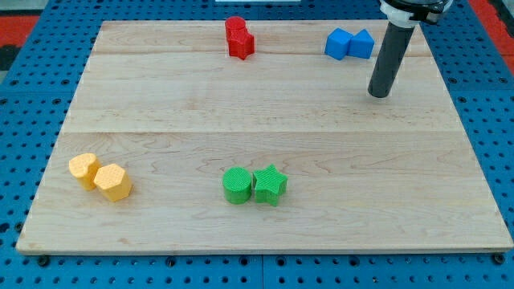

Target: Point your arm at the blue triangle

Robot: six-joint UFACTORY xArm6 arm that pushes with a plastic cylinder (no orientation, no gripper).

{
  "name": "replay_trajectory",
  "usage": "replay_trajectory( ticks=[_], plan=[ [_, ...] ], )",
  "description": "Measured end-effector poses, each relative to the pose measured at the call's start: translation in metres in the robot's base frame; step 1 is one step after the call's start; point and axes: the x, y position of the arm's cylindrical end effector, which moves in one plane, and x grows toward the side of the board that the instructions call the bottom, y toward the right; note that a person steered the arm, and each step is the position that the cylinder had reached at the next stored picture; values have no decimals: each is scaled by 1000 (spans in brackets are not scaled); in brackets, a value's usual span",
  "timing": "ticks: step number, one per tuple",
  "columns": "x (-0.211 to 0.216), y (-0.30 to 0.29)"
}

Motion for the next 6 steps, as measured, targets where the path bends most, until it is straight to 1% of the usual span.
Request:
replay_trajectory(
  ticks=[2, 3, 4, 5, 6],
  plan=[
    [0, 0],
    [-5, 11],
    [-52, 22],
    [-85, 22],
    [-85, 46]
  ],
)
